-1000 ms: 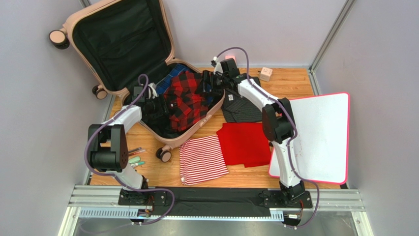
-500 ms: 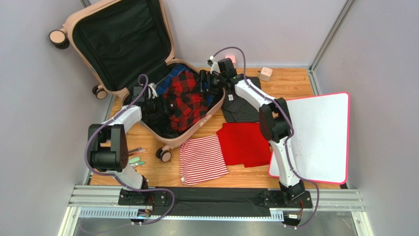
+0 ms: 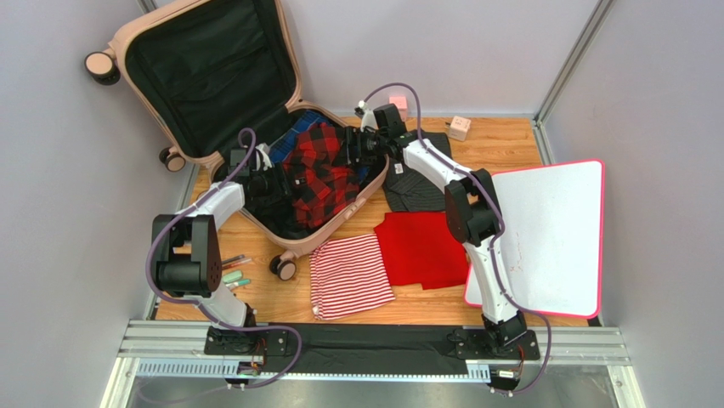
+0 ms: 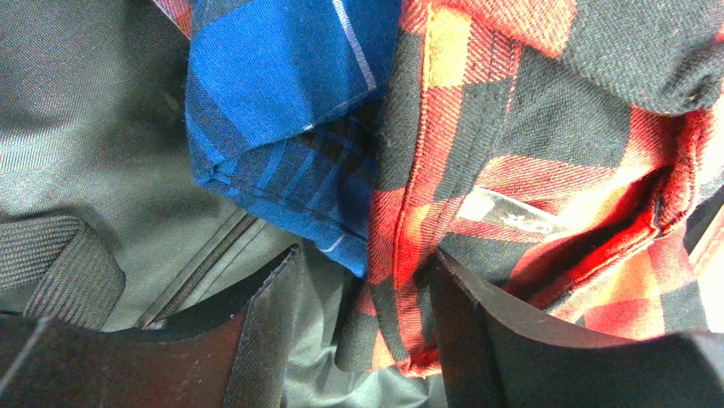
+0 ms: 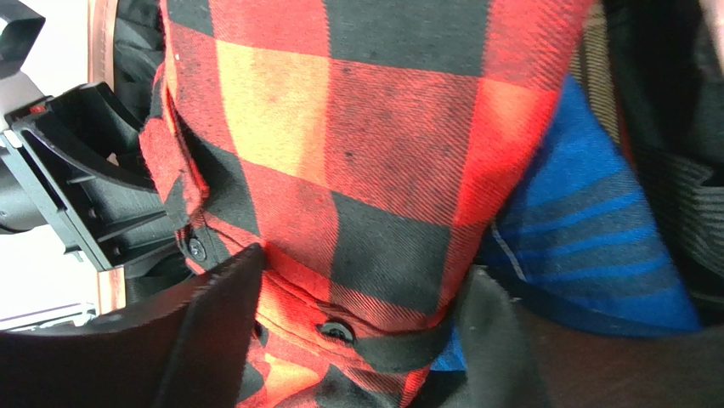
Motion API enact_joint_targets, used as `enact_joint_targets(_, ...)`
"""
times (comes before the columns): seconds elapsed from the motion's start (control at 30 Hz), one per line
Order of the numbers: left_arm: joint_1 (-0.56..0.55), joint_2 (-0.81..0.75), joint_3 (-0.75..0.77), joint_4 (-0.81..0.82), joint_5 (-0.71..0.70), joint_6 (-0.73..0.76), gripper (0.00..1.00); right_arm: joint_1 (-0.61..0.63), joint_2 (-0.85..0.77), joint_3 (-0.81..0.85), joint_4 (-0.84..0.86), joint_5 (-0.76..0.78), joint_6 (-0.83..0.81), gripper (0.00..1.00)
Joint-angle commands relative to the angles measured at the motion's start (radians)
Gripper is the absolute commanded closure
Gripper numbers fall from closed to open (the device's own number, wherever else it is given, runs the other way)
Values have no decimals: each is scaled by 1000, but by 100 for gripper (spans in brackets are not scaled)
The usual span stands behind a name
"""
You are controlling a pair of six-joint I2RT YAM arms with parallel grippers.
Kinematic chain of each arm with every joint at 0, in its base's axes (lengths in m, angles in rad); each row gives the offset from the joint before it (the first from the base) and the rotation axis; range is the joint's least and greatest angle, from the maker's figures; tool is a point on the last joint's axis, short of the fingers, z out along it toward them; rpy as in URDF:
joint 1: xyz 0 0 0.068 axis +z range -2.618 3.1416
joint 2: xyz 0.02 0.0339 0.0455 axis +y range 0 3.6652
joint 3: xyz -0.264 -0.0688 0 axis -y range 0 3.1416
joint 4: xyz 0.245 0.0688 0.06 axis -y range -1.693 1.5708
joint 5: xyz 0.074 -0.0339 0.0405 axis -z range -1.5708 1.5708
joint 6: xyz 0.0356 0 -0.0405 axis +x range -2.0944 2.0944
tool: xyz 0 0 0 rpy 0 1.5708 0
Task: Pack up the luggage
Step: Place the clothes in the luggage.
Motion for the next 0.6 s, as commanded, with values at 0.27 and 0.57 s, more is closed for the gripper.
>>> enact_joint_targets(0.27,6,-25,53,-16,2,-4,36,48,-99,-32,-80,46,-4,67)
enact_joint_targets(0.57,8,-103,91,-84,-28,-2,23,94,-112,205,-348,168,-70,100)
